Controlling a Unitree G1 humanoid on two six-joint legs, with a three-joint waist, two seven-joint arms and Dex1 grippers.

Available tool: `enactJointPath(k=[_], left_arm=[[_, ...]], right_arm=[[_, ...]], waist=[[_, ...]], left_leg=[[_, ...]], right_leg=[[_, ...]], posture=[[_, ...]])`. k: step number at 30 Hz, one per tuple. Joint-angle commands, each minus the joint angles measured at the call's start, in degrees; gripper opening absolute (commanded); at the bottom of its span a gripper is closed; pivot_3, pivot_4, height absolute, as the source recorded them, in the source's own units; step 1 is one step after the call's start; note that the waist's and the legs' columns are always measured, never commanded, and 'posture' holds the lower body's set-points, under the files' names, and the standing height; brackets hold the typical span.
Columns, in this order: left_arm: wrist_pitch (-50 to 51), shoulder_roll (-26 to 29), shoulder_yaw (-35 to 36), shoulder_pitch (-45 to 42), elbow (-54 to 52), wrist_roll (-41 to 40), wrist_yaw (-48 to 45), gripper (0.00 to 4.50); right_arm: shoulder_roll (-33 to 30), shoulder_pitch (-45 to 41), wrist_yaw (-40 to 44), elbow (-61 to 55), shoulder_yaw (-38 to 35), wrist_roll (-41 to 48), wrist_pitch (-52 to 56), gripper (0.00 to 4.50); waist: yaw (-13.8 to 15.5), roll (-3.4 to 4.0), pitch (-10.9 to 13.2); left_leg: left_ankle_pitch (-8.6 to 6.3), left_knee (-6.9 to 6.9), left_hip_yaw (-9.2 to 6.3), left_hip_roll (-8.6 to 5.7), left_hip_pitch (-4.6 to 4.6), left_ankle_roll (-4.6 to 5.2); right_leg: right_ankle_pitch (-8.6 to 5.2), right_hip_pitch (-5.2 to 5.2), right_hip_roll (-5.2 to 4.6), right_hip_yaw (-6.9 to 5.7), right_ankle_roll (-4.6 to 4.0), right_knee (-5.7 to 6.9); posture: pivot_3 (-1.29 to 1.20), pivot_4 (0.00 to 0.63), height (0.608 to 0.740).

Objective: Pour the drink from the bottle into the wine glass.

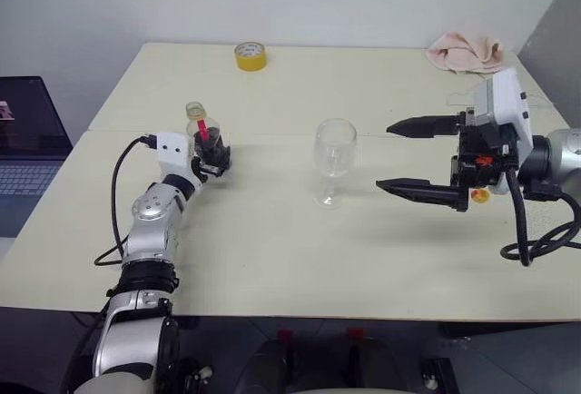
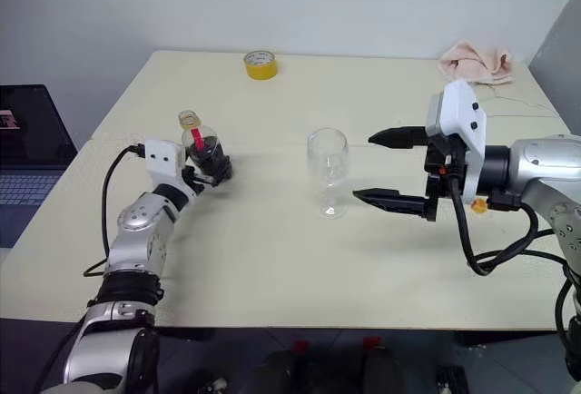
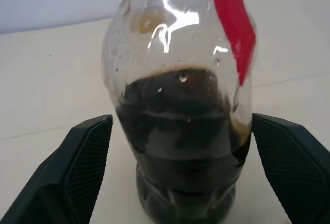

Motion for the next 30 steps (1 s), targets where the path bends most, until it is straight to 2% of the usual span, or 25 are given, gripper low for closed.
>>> enactJointPath(k=[1,7,11,17,23,30], left_arm=[[-2.81,-0.14,-0.41,-1.75,1.59,0.65,-0.75,3.90],[-4.68,-0.82,-0.51,-2.32,3.87,0.76,-1.04,2.01],[-5.08,-1.16,-0.20,-2.06,3.48,0.71,-1.00,1.27],[-1.98,-0.93,-0.59,-1.69,-5.39,0.45,-0.58,0.89],[8.99,2.06,-5.01,-3.32,-20.82,2.08,-2.93,0.77],[11.34,6.18,-9.06,-9.33,-25.43,5.78,-5.88,0.75]], right_arm=[[-0.78,-0.03,-0.31,-1.64,-1.04,-0.24,-0.38,4.50],[-1.15,0.78,-0.48,-2.03,-1.58,-0.30,-0.41,4.50],[-1.13,0.79,-0.64,-1.94,-1.74,-0.41,-0.62,4.50],[-1.50,2.07,-0.76,-2.05,-2.88,-0.16,-0.40,4.50],[-2.27,2.83,-0.69,-1.29,-3.50,-0.73,-0.72,4.50],[-2.75,4.22,-0.90,-0.81,-4.45,-1.84,-0.89,4.50]], waist=[[-0.02,0.00,0.00],[-0.02,0.00,0.00],[-0.02,0.00,0.00],[-0.05,-0.04,0.03],[-0.10,-0.07,0.04],[-0.10,-0.07,0.04]], left_leg=[[0.00,0.00,0.00,0.00,0.00,0.00],[0.00,0.03,-0.01,-0.01,-0.01,0.00],[0.00,0.03,-0.02,-0.01,-0.02,0.00],[0.00,0.05,-0.05,-0.01,-0.07,0.00],[0.01,0.21,-0.14,-0.02,-0.31,0.00],[0.01,0.20,-0.13,-0.02,-0.30,0.00]], right_leg=[[0.00,0.00,0.00,0.00,0.00,0.00],[0.01,0.00,-0.01,-0.01,0.01,0.02],[0.01,0.00,-0.01,-0.02,0.02,0.02],[0.01,-0.02,-0.01,-0.04,0.02,0.02],[0.05,-0.12,-0.01,-0.11,0.03,0.03],[0.05,-0.12,0.01,-0.12,0.03,0.03]], posture=[[0.00,0.150,0.740],[0.00,0.150,0.740],[0.00,0.150,0.740],[0.00,0.150,0.740],[0.00,0.150,0.740],[0.00,0.150,0.740]])
